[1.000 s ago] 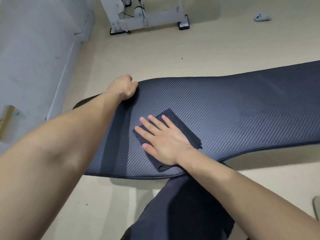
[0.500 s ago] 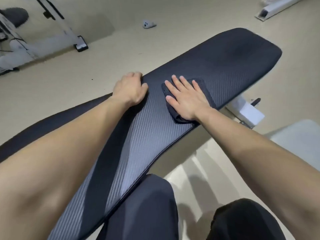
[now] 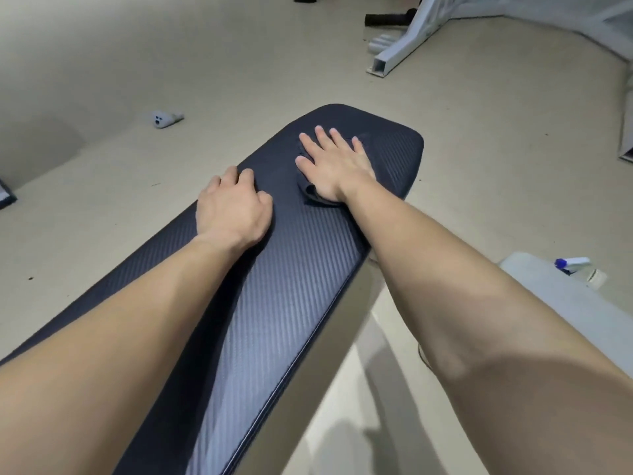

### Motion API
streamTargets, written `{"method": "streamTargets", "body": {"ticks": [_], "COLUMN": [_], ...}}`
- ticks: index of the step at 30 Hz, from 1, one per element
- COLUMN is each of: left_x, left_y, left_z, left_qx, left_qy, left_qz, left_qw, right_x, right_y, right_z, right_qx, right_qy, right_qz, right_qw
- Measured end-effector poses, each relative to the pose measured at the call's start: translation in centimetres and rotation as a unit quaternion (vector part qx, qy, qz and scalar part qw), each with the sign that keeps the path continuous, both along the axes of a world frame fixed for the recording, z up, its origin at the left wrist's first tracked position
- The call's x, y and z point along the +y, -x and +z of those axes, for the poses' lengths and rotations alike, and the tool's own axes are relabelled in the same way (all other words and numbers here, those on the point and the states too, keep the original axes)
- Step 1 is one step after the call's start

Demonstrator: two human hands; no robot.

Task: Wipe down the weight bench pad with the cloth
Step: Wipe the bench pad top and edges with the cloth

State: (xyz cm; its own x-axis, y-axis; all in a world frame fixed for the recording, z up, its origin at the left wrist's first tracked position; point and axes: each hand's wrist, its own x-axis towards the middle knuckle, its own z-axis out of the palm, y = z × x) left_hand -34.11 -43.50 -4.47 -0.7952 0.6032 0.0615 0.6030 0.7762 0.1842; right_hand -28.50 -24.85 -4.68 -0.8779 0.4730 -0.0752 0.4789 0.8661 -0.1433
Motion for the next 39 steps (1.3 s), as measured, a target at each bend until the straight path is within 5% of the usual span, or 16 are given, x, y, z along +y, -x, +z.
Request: {"method": "streamTargets", "body": {"ticks": [8, 18, 30, 35, 39], "left_x": [1.7, 2.1, 1.8, 0.3, -0.9], "left_y": [0.5, 0.4, -0.5, -1.1, -1.3], "left_z": [-2.1, -2.0, -0.9, 0.5, 1.7], "left_qx": [0.065, 0.051, 0.017, -0.072, -0.169], "left_qy": [0.018, 0.015, -0.005, -0.136, -0.109], "left_qz": [0.025, 0.031, 0.029, -0.011, -0.024], "left_qw": [0.997, 0.998, 0.999, 0.988, 0.979], "right_x": [7.9, 7.4, -7.6, -13.5, -16.9], "right_y": [3.3, -2.4, -9.0, -10.7, -12.1], "right_z": [0.1, 0.5, 0.4, 0.4, 0.5], "right_qx": [-0.007, -0.008, -0.008, -0.01, -0.015], "right_qy": [-0.008, 0.026, 0.029, 0.031, 0.034], "right_qz": [-0.07, -0.228, -0.082, -0.025, 0.022], "right_qw": [0.998, 0.973, 0.996, 0.999, 0.999]}}
